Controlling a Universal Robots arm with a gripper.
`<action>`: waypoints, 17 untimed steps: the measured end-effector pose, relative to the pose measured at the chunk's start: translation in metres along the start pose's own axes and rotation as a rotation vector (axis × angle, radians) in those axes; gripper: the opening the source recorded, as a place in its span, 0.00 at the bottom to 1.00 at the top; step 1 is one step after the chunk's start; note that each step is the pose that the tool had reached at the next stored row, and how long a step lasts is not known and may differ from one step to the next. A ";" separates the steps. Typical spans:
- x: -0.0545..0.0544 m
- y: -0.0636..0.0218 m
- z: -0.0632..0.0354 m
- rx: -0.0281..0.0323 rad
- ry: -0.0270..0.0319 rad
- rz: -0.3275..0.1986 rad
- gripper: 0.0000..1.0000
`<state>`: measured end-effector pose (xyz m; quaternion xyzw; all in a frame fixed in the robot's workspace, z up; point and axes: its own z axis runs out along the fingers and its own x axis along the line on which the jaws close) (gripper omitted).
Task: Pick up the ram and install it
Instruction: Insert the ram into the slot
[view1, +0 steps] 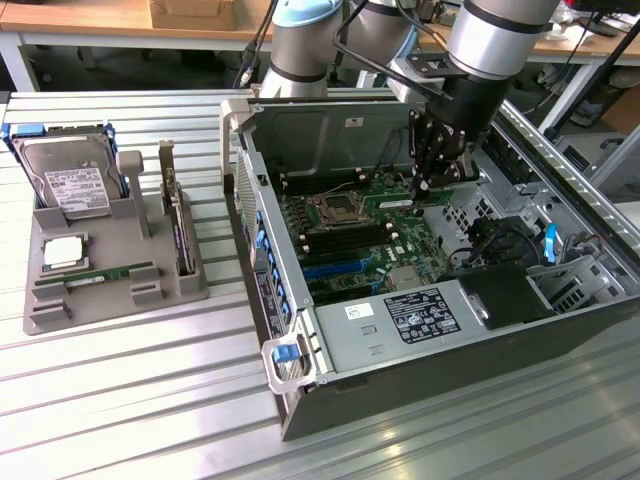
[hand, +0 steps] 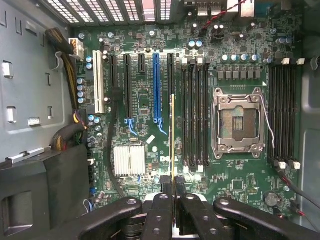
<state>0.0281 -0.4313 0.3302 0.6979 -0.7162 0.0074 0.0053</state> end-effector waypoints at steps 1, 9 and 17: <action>0.000 0.0000 0.0003 0.0000 0.0000 0.000 0.12; 0.000 0.0000 0.0032 0.0000 0.0000 0.000 0.12; 0.000 0.0000 0.0066 0.0000 0.0000 0.000 0.12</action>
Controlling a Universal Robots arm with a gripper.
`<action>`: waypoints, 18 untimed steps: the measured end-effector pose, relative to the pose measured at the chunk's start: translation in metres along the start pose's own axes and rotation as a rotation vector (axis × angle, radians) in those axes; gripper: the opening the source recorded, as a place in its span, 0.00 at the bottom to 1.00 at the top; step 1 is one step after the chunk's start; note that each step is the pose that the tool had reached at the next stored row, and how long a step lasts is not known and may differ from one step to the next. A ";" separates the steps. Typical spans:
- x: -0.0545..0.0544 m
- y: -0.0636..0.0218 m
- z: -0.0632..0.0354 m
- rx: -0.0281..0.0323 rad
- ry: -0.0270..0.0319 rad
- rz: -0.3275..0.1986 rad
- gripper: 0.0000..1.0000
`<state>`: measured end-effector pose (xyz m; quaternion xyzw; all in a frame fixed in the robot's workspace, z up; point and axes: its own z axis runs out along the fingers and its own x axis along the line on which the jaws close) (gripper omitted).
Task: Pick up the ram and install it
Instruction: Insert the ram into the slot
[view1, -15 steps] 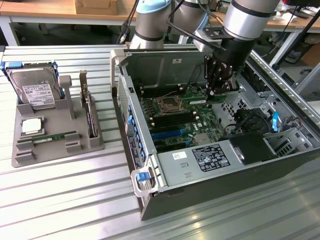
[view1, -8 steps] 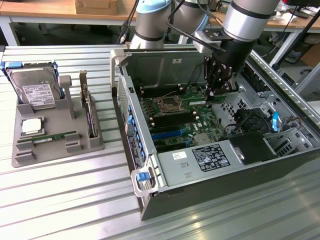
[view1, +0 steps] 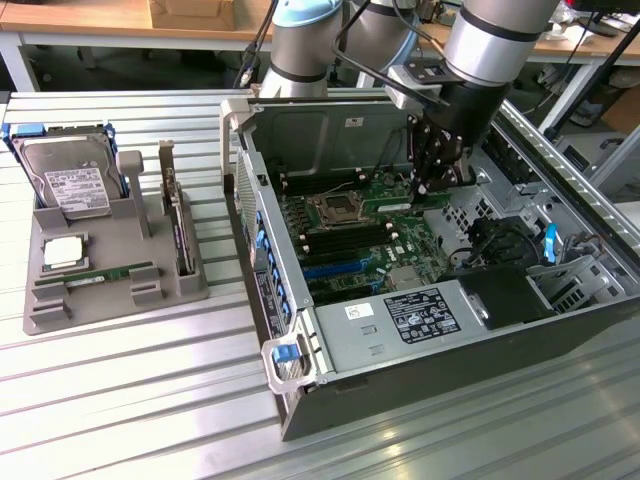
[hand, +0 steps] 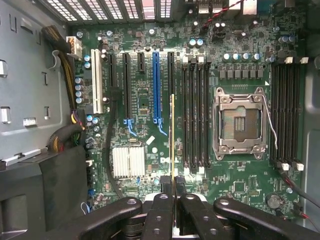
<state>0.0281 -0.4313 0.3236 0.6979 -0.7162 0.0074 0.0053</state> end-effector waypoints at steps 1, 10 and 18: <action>0.000 0.0000 0.0003 0.0000 0.0000 0.000 0.12; 0.000 0.0000 0.0036 0.0000 -0.0001 0.000 0.12; 0.000 0.0000 0.0058 0.0000 0.0000 0.000 0.12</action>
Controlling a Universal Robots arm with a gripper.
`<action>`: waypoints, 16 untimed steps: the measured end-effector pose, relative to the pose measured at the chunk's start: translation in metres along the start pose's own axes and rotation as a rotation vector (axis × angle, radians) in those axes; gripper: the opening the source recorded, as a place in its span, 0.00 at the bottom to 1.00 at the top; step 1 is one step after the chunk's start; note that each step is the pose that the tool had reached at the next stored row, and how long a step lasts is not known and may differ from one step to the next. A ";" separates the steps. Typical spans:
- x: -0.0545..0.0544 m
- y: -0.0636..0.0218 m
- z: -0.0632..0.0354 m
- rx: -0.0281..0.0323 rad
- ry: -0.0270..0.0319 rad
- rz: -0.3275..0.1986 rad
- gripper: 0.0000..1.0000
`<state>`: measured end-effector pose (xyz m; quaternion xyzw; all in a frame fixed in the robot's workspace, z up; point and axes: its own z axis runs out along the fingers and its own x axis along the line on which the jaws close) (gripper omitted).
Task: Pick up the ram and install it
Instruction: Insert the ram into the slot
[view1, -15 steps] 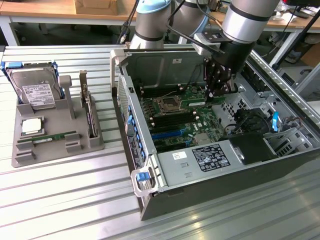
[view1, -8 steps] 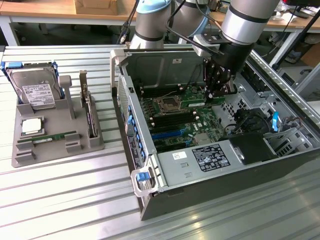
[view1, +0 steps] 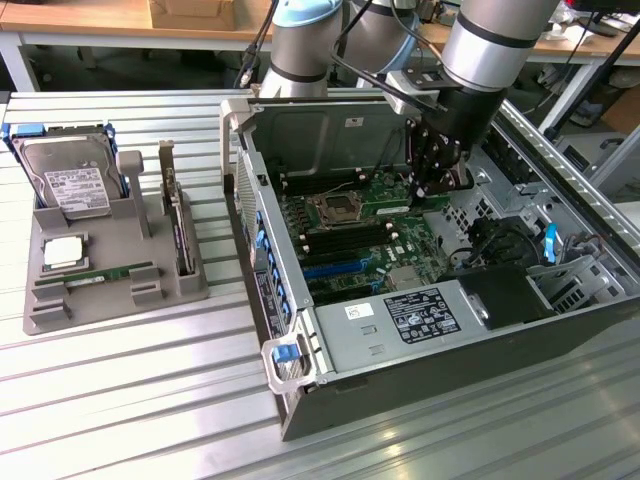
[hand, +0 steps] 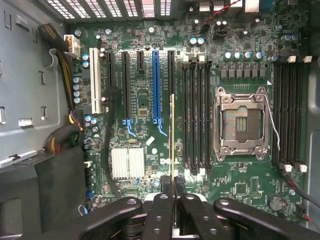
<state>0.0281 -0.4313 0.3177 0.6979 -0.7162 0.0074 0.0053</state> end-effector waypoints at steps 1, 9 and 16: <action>0.000 0.0000 0.0002 0.0000 0.0000 0.000 0.12; 0.000 0.0000 0.0030 0.0000 0.0000 0.000 0.12; 0.000 0.0000 0.0054 0.0000 0.0000 0.000 0.12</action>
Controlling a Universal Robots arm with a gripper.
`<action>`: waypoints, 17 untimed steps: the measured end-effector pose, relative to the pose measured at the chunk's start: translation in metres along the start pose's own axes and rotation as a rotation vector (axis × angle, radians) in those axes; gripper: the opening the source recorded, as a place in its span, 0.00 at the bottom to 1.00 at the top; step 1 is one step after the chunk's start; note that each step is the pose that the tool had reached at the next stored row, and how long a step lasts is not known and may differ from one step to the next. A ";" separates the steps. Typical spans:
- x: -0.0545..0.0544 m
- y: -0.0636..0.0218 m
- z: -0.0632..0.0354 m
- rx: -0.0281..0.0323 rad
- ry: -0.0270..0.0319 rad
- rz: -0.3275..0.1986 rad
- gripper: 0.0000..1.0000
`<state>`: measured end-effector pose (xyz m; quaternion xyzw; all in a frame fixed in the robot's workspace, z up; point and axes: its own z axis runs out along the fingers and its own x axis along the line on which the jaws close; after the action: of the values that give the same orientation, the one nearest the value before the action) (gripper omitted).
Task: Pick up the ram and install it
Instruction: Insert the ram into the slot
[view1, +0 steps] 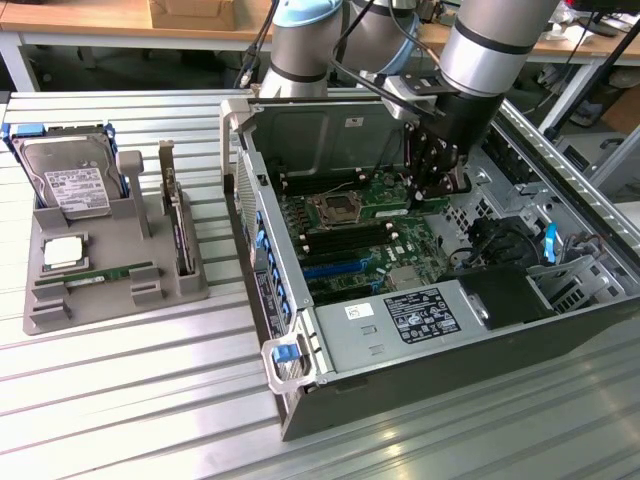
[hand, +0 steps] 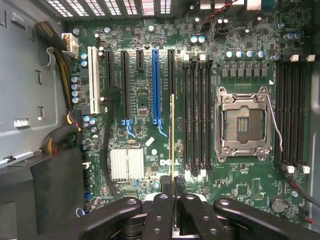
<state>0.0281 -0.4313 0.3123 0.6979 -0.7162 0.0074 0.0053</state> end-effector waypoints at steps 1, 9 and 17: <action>0.000 0.0000 0.0003 0.0000 -0.0001 0.000 0.12; 0.000 0.0000 0.0025 0.0000 0.0000 0.000 0.12; 0.000 0.0000 0.0048 0.0000 0.0000 0.000 0.12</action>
<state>0.0281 -0.4313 0.3075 0.6979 -0.7162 0.0074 0.0053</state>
